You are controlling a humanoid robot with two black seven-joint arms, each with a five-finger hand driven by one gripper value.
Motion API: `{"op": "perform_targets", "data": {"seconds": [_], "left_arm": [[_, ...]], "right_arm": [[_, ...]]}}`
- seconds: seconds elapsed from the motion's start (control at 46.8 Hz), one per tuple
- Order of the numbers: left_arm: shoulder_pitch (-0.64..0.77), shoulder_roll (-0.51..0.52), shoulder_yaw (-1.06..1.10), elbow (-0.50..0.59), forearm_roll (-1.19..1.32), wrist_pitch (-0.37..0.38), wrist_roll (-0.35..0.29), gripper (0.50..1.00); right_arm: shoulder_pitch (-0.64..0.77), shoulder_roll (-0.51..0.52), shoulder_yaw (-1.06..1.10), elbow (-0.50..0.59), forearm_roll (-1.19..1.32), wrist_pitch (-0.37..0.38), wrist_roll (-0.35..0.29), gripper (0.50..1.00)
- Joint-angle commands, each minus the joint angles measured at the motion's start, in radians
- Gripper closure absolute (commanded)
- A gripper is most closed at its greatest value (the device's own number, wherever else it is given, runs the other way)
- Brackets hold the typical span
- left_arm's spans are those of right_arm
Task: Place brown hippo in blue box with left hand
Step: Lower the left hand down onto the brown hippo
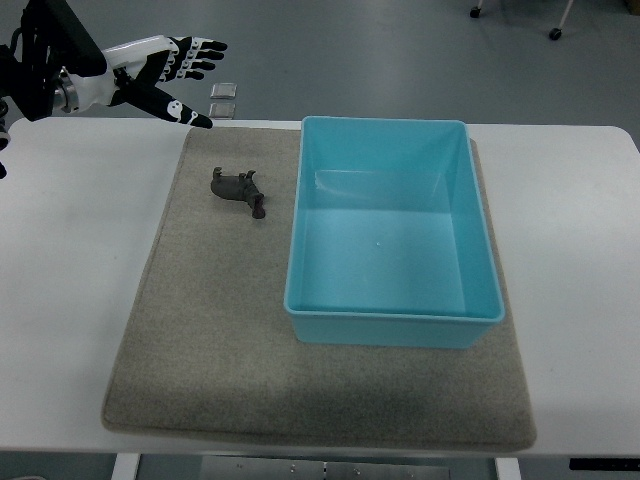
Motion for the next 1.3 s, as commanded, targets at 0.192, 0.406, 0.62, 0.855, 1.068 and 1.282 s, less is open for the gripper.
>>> {"op": "perform_targets", "data": {"seconds": [0.192,0.406,0.62,0.855,1.068,1.282], "left_arm": [[-0.010,-0.006,0.088,-0.055,0.223,0.167,-0.003,0.508],[-0.010,-0.007,0.122,-0.060,0.376,0.230,-0.003,0.508],[-0.009,-0.010,0.136,-0.058,0.411,0.230,-0.003,0.508],[-0.007,-0.047,0.187,-0.048,0.413,0.238,-0.001,0.508],[0.007,-0.078,0.190,-0.041,0.413,0.245,-0.001,0.512],[0.005,-0.099,0.279,-0.038,0.416,0.374,-0.001,0.514]], "right_arm": [[0.000,0.000,0.000,0.000,0.000,0.000,0.000,0.564],[0.000,0.000,0.000,0.000,0.000,0.000,0.000,0.564],[0.000,0.000,0.000,0.000,0.000,0.000,0.000,0.564],[0.000,0.000,0.000,0.000,0.000,0.000,0.000,0.564],[0.000,0.000,0.000,0.000,0.000,0.000,0.000,0.564],[0.000,0.000,0.000,0.000,0.000,0.000,0.000,0.564]]}}
